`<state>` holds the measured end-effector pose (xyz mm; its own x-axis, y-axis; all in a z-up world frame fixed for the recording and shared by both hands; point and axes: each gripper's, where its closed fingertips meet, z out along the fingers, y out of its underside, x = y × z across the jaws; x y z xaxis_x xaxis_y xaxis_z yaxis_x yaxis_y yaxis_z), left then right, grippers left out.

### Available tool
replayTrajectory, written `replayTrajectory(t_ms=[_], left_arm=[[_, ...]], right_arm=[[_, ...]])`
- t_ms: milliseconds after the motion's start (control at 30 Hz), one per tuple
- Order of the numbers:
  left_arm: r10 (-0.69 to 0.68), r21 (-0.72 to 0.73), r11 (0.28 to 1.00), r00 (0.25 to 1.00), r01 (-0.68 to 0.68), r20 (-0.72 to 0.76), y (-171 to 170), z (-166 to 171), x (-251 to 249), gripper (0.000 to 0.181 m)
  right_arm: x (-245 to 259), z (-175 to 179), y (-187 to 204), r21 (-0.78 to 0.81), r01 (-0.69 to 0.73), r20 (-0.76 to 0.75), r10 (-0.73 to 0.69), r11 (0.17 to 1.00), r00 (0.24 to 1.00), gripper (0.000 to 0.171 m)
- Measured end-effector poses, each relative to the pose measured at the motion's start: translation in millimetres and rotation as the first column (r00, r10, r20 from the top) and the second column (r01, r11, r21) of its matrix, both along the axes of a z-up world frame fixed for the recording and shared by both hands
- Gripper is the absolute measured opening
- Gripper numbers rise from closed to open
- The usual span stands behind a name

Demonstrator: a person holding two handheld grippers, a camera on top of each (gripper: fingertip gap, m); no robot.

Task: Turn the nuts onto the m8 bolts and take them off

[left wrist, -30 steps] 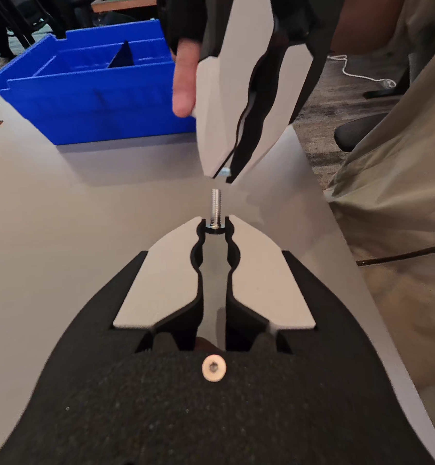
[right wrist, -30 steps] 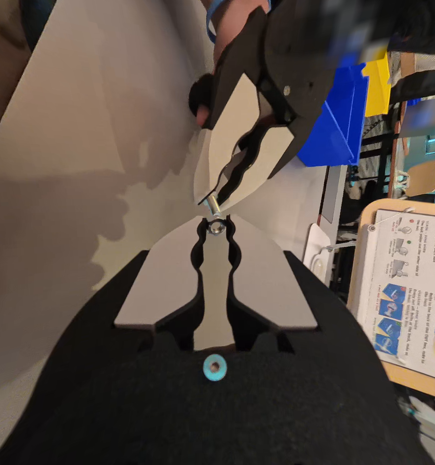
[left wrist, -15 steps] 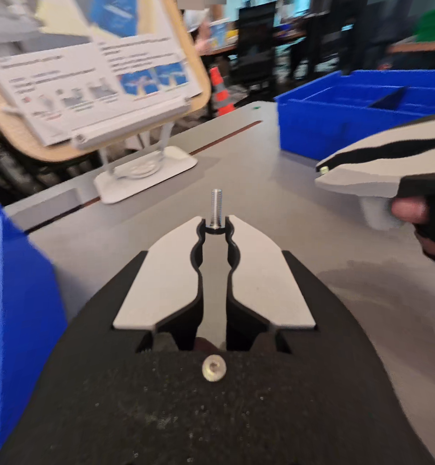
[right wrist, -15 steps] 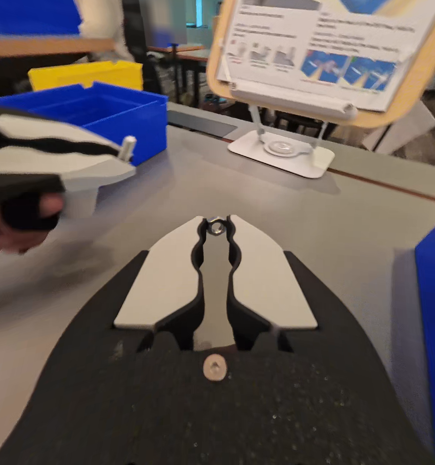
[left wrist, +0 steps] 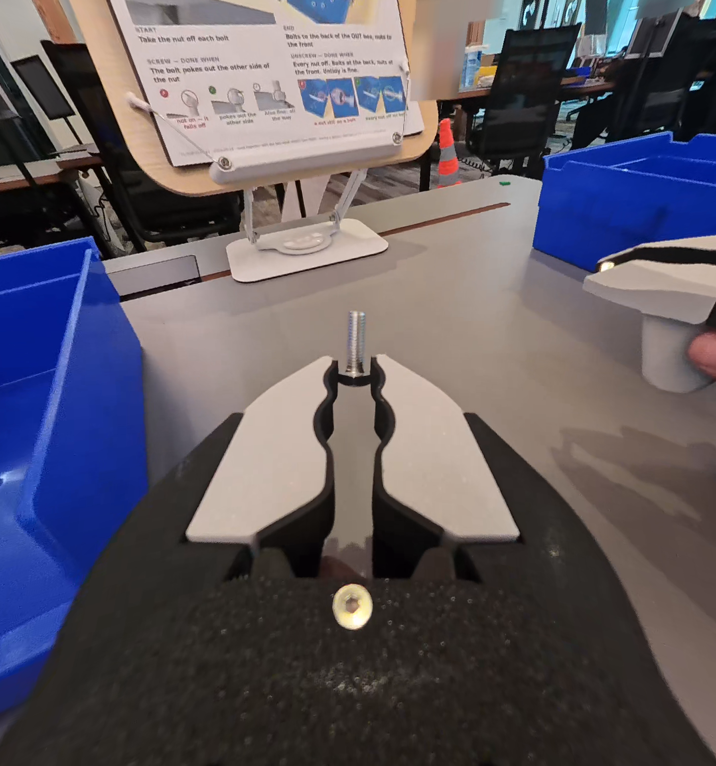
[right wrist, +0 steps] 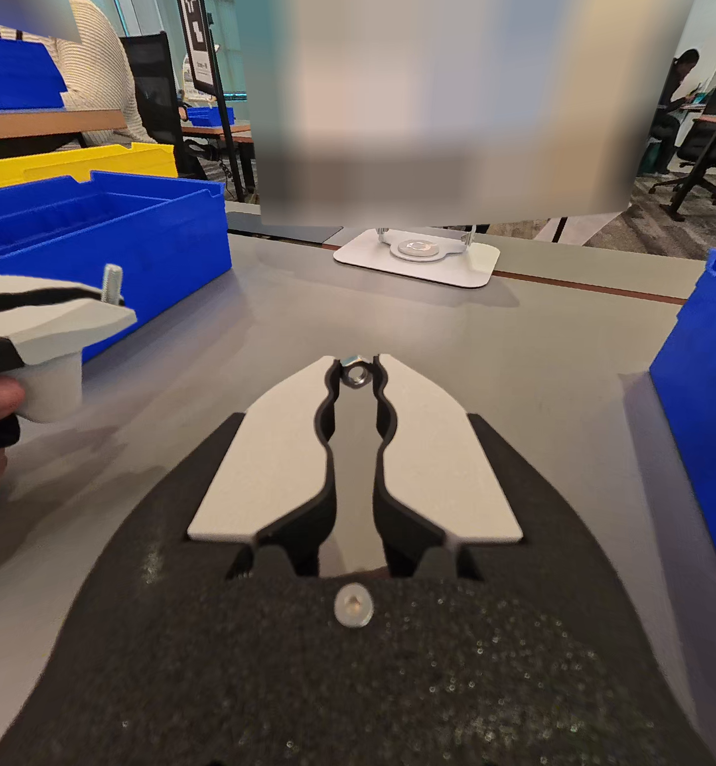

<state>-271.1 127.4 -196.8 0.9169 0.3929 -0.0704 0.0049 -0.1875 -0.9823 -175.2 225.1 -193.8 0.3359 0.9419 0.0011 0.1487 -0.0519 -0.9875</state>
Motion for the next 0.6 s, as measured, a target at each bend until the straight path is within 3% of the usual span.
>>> replayTrajectory(t_ms=[100, 167, 233, 333, 467, 600], left_arm=[[-0.012, -0.005, 1.000, 1.000, 0.012, 0.001, -0.6, -1.1, 2.5, 0.015], [-0.020, -0.007, 1.000, 1.000, 0.020, 0.014, 0.0, -1.4, 2.5, 0.014], [-0.027, -0.009, 1.000, 0.999, 0.027, 0.028, 1.1, -2.0, 2.0, 0.014], [-0.038, -0.024, 0.999, 0.999, 0.038, 0.028, 2.5, -4.0, 4.0, 0.014], [-0.049, -0.049, 0.998, 0.999, 0.049, 0.000, 4.0, -6.5, 7.9, 0.014], [-0.062, -0.059, 0.996, 0.998, 0.061, -0.012, 5.0, -7.8, 11.0, 0.014]], right_arm=[[3.3, 8.0, 0.5, 0.024, -0.004, 0.006, 0.004, 1.000, 1.000, 0.015], [18.5, 31.7, 12.0, 0.080, 0.019, 0.000, -0.019, 0.997, 1.000, 0.015], [44.9, 62.1, 39.3, 0.157, 0.066, 0.015, -0.070, 0.985, 0.997, 0.015], [98.5, 79.0, 108.8, 0.216, 0.131, 0.189, -0.173, 0.968, 0.967, 0.015], [167.4, 27.9, 198.3, 0.110, 0.133, 0.573, -0.173, 0.985, 0.801, 0.015], [211.4, -43.9, 233.6, -0.065, 0.105, 0.826, -0.006, 0.992, 0.563, 0.015]])
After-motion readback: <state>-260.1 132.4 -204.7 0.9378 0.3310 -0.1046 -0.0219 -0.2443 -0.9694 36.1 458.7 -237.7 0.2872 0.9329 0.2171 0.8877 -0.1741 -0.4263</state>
